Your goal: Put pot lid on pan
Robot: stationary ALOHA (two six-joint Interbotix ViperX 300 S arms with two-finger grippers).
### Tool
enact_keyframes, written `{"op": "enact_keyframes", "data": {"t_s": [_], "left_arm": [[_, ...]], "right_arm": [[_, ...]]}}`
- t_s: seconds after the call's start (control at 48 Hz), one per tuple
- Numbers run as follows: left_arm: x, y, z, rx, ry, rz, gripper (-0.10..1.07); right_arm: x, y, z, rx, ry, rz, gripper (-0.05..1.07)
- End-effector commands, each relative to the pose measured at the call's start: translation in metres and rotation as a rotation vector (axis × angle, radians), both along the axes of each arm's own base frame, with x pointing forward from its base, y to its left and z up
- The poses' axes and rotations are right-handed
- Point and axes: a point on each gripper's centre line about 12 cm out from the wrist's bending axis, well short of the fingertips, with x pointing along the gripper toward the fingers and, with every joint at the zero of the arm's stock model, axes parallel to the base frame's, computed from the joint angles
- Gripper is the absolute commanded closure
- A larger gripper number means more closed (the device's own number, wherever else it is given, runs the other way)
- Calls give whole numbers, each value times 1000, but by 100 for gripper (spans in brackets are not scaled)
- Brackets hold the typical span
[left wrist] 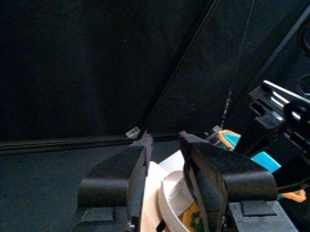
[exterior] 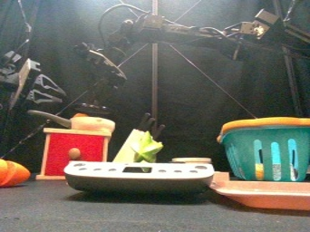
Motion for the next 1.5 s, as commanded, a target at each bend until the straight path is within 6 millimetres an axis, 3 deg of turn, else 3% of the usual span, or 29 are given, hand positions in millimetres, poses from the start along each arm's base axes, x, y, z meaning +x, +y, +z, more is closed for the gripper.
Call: {"op": "enact_keyframes", "data": {"t_s": [0.0,1.479], "left_arm": [[2,0,4,13,-5,-3,24],[2,0,4,15,-2,-8,24]], "right_arm": [[-8,-4,30,-13,-57,-6,47],[-3,-15,16,-20,-53,-4,45]]}}
